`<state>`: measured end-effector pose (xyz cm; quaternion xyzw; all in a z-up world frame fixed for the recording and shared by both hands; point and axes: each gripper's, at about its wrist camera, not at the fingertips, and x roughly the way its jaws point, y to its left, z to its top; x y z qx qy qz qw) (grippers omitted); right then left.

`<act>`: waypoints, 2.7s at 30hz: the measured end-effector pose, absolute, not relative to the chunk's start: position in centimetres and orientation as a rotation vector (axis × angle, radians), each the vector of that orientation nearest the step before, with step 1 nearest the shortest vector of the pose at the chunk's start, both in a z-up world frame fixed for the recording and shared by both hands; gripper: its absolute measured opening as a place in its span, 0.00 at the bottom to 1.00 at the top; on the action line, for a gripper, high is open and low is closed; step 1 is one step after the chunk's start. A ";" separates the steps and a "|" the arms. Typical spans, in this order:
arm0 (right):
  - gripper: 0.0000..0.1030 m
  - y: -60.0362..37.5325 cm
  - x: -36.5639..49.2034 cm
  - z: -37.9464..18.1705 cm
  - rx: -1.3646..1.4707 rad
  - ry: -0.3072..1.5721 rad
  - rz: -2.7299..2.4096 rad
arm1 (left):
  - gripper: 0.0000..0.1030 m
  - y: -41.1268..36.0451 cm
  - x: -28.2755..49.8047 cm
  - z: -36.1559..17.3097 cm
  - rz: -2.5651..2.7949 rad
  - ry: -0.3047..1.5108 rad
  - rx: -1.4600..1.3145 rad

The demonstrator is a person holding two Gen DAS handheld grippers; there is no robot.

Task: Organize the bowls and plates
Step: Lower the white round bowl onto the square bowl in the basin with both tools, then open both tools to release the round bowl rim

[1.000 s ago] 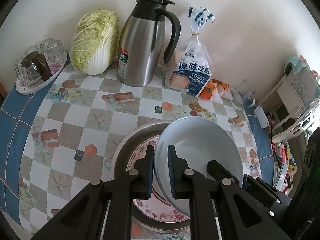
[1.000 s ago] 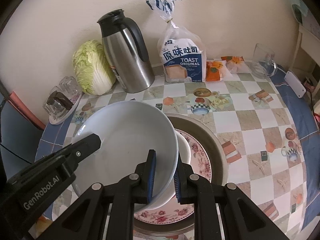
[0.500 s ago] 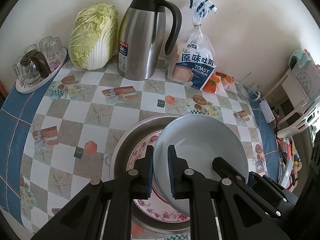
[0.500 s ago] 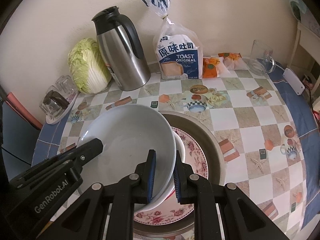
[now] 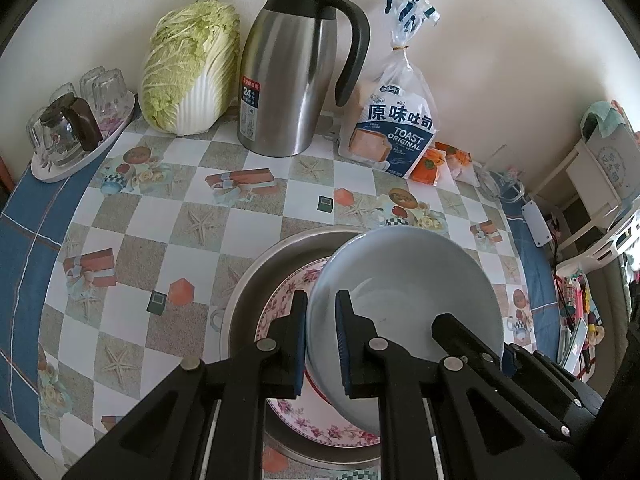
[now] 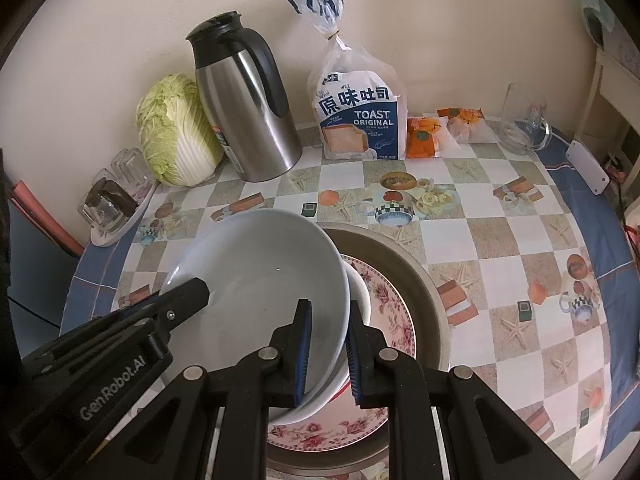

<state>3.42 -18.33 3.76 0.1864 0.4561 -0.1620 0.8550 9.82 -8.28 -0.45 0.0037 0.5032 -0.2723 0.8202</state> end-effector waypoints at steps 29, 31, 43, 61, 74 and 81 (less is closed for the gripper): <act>0.21 -18.5 3.0 4.1 0.360 0.948 -0.374 | 0.13 -8.6 9.7 -0.6 -0.579 1.063 0.010; 0.21 -18.8 2.9 4.1 0.377 0.945 -0.367 | 0.13 -8.6 9.7 -0.6 -0.579 1.064 0.010; 0.20 -19.7 2.2 5.2 0.415 0.892 -0.351 | 0.13 -8.0 9.7 -0.3 -0.572 1.066 -0.018; 0.19 -21.4 2.0 2.8 0.527 0.918 -0.318 | 0.13 -8.0 9.5 0.0 -0.564 1.060 -0.018; 0.36 -20.5 2.3 3.6 0.435 0.939 -0.337 | 0.52 -7.5 9.4 0.8 -0.532 1.047 -0.021; 0.65 -20.3 2.2 3.9 0.410 0.935 -0.348 | 0.67 -7.0 9.6 0.9 -0.491 1.043 -0.015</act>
